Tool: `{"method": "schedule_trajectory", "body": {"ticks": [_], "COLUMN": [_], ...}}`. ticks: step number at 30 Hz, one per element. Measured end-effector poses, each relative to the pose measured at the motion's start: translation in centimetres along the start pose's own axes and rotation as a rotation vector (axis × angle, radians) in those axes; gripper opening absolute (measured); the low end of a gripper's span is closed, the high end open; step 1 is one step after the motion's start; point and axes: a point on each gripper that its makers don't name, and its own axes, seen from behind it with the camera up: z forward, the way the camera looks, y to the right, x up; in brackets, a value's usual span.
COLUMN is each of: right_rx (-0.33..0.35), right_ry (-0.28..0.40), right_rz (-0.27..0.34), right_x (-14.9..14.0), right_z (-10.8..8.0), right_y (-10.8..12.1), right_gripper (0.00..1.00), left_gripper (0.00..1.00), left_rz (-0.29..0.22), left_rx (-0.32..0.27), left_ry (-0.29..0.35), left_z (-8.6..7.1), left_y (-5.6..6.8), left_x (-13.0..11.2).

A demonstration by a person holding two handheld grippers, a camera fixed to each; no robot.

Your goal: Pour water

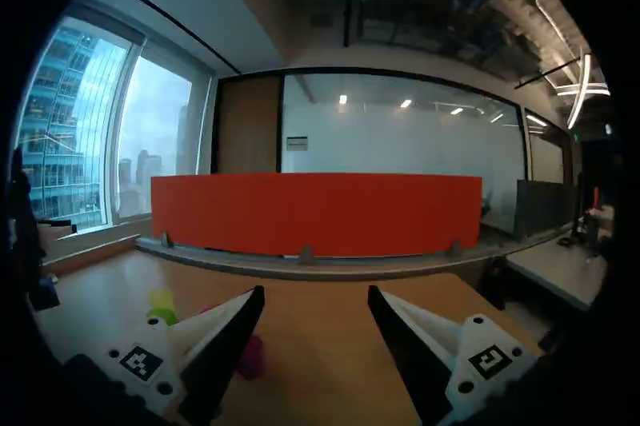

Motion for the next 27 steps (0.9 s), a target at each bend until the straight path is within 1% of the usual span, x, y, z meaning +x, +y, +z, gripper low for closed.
{"method": "schedule_trajectory", "body": {"ticks": [6, 9, 17, 21, 27], "right_rx": [0.008, 0.013, 0.047, 0.095, 0.223], "right_ry": [0.0, 0.004, -0.017, -0.021, -0.013], "right_rz": [-0.007, -0.008, 0.012, 0.012, 0.008], "right_x": [2.7, 3.4, 3.4, 3.3, 3.7], "right_z": [0.1, 0.2, 0.3, 0.3, -0.4], "right_y": [-0.2, -0.2, -0.8, -1.7, -4.3], "right_gripper": [1.0, 1.0, 1.0, 1.0, 1.0], "left_gripper": [1.0, 1.0, 1.0, 1.0, 1.0], "left_rz": [0.002, -0.004, -0.004, -0.009, -0.002], "left_rx": [-0.016, -0.029, -0.071, -0.115, -0.211], "left_ry": [0.011, 0.014, -0.005, -0.013, -0.024], "left_z": [0.4, 0.5, 0.5, 0.5, 0.2], "left_y": [0.4, 0.6, 1.5, 2.3, 4.3], "left_x": [2.8, 3.6, 3.8, 3.9, 3.8]}}
